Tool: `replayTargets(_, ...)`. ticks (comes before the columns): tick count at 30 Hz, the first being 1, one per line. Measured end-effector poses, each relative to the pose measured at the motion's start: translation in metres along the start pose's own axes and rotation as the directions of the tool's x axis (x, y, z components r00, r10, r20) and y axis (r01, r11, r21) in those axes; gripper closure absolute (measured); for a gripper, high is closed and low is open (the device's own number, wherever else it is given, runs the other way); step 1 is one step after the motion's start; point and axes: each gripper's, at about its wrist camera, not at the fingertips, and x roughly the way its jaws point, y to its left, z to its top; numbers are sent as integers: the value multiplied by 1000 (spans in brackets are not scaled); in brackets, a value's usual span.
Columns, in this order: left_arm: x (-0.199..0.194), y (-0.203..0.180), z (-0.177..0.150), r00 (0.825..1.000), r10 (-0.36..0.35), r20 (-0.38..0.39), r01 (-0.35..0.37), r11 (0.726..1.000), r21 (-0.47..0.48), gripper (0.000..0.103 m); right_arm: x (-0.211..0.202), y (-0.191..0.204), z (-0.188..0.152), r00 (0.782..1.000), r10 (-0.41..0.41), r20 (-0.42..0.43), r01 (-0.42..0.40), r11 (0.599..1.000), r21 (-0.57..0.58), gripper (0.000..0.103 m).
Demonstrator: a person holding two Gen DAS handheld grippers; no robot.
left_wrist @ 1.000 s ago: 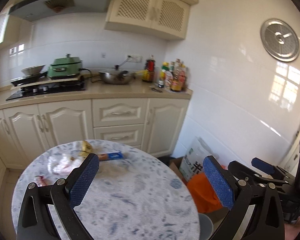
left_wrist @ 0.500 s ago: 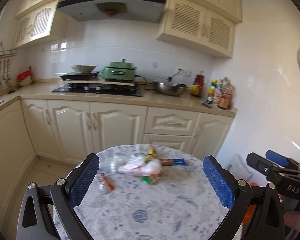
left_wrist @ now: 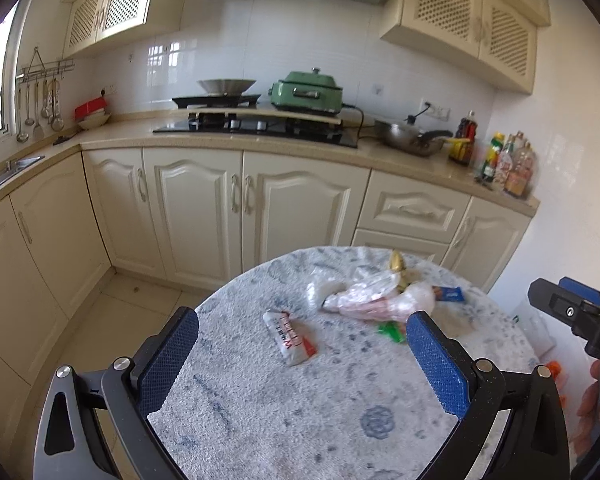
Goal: Collect trash
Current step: 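Grasp the red packet with the left tool while the right tool grasps the white plastic bag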
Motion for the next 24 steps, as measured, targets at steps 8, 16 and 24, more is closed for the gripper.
replayTargets(8, 97, 12, 12, 993, 48, -112, -50, 999, -10, 2, 63, 14, 7, 995, 81, -66, -84, 996, -44, 0)
replayTargets(16, 210, 21, 22, 967, 54, -247, -61, 998, -21, 13, 125, 35, 12, 985, 104, -141, -123, 983, -135, 0)
replayTargets(24, 255, 25, 35, 967, 43, -250, -40, 999, 17, 71, 183, 53, 5, 962, 121, -245, -172, 964, -202, 5)
